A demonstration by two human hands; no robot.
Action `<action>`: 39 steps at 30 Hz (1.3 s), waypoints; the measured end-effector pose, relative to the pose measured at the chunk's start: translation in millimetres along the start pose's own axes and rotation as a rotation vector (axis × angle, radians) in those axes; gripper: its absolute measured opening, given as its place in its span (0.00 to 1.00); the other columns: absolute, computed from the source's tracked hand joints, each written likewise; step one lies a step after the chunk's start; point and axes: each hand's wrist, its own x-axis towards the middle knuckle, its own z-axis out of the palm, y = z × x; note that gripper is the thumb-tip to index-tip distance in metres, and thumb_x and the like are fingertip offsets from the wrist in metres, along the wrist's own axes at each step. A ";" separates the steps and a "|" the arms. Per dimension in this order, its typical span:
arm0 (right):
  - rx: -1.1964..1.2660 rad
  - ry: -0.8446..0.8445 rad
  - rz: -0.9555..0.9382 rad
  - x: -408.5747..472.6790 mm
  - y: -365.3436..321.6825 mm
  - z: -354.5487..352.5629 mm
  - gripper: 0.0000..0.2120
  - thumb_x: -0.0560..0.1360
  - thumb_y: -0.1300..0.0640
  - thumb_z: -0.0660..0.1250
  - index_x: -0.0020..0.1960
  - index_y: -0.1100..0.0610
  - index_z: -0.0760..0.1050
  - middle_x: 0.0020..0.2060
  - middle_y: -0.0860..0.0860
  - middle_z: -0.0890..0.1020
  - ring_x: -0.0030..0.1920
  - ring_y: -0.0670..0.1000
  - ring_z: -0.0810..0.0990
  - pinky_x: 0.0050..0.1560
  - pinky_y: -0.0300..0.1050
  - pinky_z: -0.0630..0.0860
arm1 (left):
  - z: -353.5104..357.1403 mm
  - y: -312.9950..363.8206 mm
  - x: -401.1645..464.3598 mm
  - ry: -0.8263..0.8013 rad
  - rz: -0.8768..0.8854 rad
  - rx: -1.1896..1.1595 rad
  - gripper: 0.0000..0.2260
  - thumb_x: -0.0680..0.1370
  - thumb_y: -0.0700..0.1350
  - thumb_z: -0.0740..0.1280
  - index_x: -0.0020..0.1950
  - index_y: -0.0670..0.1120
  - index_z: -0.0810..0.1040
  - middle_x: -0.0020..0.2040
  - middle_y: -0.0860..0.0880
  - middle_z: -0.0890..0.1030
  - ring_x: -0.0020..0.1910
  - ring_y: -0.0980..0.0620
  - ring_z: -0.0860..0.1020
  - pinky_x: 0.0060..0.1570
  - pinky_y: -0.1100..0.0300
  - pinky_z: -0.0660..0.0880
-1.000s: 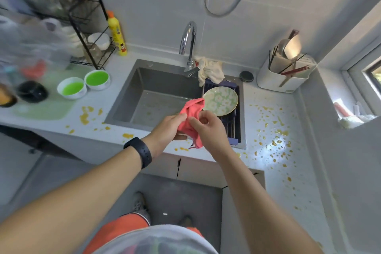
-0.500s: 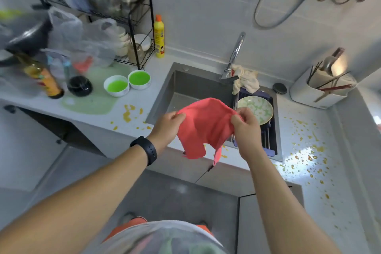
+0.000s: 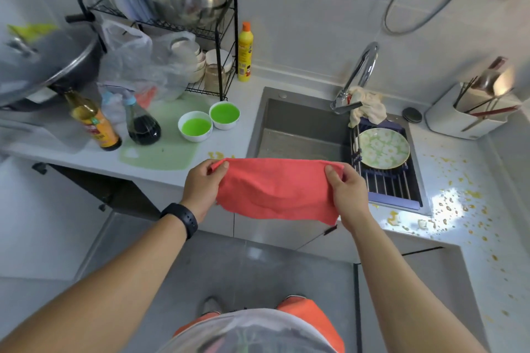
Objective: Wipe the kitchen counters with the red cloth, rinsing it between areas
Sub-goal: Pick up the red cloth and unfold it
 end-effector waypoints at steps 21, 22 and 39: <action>0.089 -0.003 0.069 61.8 -12.0 -2.4 0.23 0.81 0.44 0.68 0.34 0.56 0.68 0.28 0.49 0.64 0.30 0.48 0.62 0.30 0.44 0.59 | 38.3 17.5 20.8 0.187 -0.095 -0.001 0.20 0.84 0.58 0.63 0.50 0.44 0.84 0.46 0.47 0.85 0.45 0.51 0.81 0.47 0.57 0.76; 0.072 0.004 0.056 67.1 -15.1 -2.8 0.24 0.81 0.43 0.68 0.33 0.55 0.66 0.27 0.48 0.64 0.30 0.48 0.62 0.31 0.44 0.60 | 40.9 18.5 23.3 0.196 -0.117 -0.034 0.21 0.84 0.59 0.63 0.50 0.43 0.83 0.45 0.48 0.85 0.44 0.50 0.81 0.47 0.56 0.76; -0.203 -0.211 -0.367 52.3 -52.0 82.5 0.13 0.82 0.48 0.68 0.65 0.43 0.83 0.51 0.46 0.80 0.51 0.45 0.81 0.47 0.30 0.73 | 85.9 91.3 40.3 -0.339 -0.226 -0.578 0.22 0.84 0.59 0.63 0.61 0.41 0.84 0.54 0.41 0.86 0.49 0.48 0.85 0.44 0.58 0.81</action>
